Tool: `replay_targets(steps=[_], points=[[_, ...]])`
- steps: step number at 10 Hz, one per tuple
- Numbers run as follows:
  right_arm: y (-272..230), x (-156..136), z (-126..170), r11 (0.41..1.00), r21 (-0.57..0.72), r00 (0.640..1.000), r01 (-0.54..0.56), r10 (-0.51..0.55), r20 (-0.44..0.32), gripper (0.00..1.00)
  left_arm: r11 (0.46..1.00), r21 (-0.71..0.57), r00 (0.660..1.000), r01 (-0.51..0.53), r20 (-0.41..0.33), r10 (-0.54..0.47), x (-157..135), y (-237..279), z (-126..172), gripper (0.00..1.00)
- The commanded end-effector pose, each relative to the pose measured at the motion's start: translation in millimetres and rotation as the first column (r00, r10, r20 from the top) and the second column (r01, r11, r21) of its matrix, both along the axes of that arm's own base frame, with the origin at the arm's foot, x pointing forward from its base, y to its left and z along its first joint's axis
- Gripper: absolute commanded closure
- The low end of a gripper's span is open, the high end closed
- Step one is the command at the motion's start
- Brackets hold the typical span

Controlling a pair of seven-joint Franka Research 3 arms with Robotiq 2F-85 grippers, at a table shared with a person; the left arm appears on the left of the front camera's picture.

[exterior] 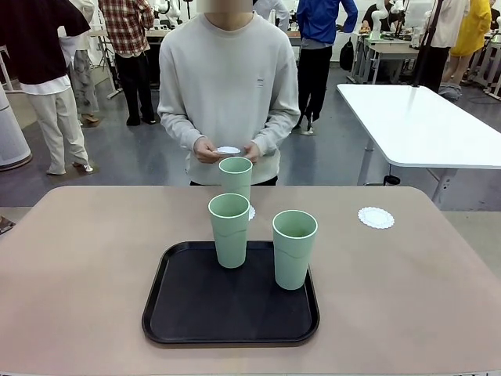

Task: Place coasters on the table and set cups on them.
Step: Take one Reusable plastic cup from the Flat Tray and place it on a coaster set by the human.

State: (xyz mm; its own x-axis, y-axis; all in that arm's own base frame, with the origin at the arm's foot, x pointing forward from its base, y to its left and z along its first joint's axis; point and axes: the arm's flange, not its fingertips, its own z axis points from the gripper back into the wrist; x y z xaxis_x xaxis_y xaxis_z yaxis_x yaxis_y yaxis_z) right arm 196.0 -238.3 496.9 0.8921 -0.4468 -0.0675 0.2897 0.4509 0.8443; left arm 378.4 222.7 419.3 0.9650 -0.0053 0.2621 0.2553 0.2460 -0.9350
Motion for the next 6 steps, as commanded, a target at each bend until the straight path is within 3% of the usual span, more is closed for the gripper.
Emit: replay_targets(steps=[1, 2, 3, 4, 5, 6], points=[[0.4, -0.3, -0.7, 1.000, 0.015, 1.000, -0.006, 0.006, 0.019, 0.00, 1.000, 0.000, 1.000, 0.004, 0.003, -0.004, -1.4, -0.7, 1.9, 0.00], [0.0, 0.0, 0.0, 1.000, 0.000, 1.000, 0.000, 0.000, 0.000, 0.00, 1.000, 0.000, 1.000, 0.004, 0.003, -0.004, -1.4, -0.7, 1.9, 0.00], [6.7, 19.3, 21.8, 0.987, -0.058, 0.978, -0.148, 0.155, 0.137, 0.00, 1.000, 0.000, 1.000, 0.004, 0.003, -0.004, -1.4, -0.7, 1.9, 0.00], [26.4, 56.1, 36.2, 0.941, -0.104, 0.924, -0.323, 0.337, 0.179, 0.00, 1.000, 0.000, 1.000, 0.004, 0.003, -0.004, -1.4, -0.7, 1.9, 0.00], [52.9, 96.9, 43.3, 0.875, -0.277, 0.866, -0.398, 0.458, 0.203, 0.00, 1.000, 0.000, 1.000, 0.004, 0.003, -0.004, -1.4, -0.7, 1.9, 0.00], [80.8, 130.0, 50.1, 0.831, -0.373, 0.831, -0.413, 0.512, 0.218, 0.00, 1.000, 0.000, 1.000, 0.004, 0.003, -0.004, -1.4, -0.7, 1.9, 0.00]])
